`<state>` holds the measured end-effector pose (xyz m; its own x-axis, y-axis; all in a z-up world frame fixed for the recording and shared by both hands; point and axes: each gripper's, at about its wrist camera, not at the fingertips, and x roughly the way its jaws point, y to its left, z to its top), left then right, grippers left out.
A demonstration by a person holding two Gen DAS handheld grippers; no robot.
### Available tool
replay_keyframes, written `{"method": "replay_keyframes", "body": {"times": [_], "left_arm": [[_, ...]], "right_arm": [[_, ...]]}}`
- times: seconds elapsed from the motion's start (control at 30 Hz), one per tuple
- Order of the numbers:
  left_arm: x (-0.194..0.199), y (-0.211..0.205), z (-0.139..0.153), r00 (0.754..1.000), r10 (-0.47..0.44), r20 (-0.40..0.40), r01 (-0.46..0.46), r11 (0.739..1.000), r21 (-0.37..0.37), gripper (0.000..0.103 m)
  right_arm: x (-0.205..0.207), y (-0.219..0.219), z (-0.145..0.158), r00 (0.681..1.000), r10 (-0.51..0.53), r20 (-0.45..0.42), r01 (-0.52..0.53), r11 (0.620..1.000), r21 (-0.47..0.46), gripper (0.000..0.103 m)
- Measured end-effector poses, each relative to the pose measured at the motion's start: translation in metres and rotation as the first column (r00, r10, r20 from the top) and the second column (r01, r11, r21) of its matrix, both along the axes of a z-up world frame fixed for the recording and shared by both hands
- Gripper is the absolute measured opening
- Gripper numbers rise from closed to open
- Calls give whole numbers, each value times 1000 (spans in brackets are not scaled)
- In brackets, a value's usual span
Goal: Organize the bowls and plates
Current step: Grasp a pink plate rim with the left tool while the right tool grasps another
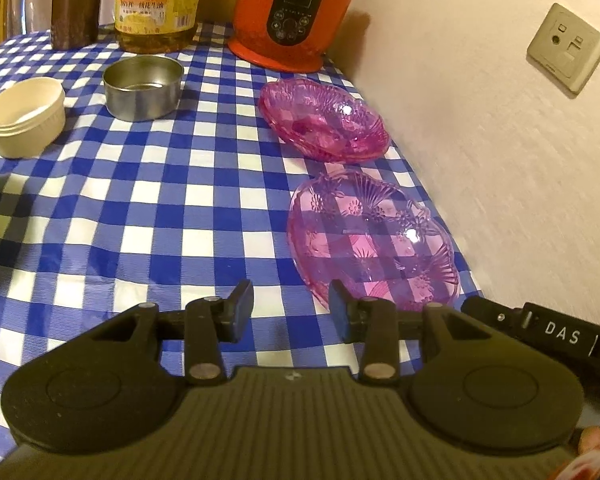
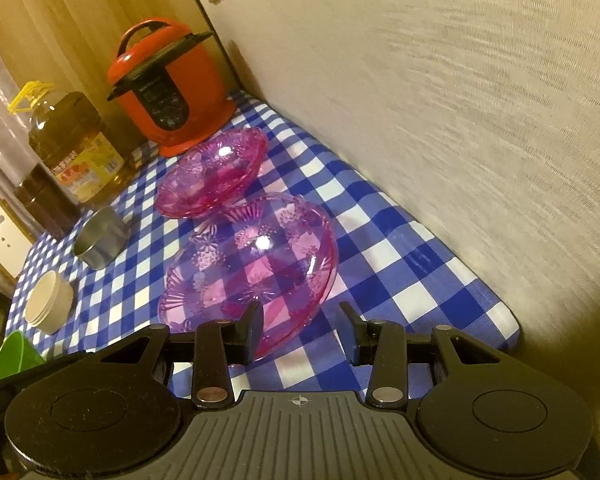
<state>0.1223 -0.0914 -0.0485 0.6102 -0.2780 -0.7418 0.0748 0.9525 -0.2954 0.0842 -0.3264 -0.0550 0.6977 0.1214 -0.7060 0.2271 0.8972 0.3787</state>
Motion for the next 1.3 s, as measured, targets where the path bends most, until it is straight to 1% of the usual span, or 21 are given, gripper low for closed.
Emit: {"method": "replay_keyframes", "body": {"times": [0.17, 0.37, 0.63, 0.7, 0.73, 0.8, 1.0, 1.2, 1.3], "left_arm": [[8, -2, -7, 1000, 8, -12, -8, 1000, -11, 37], [22, -6, -17, 999, 22, -28, -23, 999, -36, 37], [40, -17, -29, 999, 12, -42, -14, 999, -50, 36], [43, -20, -32, 999, 9, -46, -11, 999, -48, 36], [44, -21, -34, 999, 8, -48, -11, 999, -48, 36], [47, -21, -36, 999, 10, -50, -13, 999, -51, 35], [55, -20, -42, 998, 8, -62, -11, 999, -52, 35], [62, -21, -50, 997, 8, -75, -12, 999, -52, 30], [64, -22, -54, 997, 5, -81, -10, 998, -55, 24]], "right_arm": [[8, -4, -10, 1000, -6, -19, 6, 1000, 13, 41], [20, -9, -18, 1000, -15, -18, 15, 1000, 18, 41], [36, -16, -32, 999, -36, -37, 37, 999, 28, 41], [40, -18, -35, 998, -43, -46, 46, 997, 63, 41], [42, -16, -36, 998, -40, -52, 43, 997, 64, 41], [46, -12, -36, 997, -45, -65, 46, 999, 18, 41], [54, -14, -43, 994, -63, -88, 66, 997, 34, 41], [60, -11, -49, 993, -51, -105, 55, 998, 39, 40], [62, -9, -50, 994, -43, -104, 47, 998, 38, 40]]}}
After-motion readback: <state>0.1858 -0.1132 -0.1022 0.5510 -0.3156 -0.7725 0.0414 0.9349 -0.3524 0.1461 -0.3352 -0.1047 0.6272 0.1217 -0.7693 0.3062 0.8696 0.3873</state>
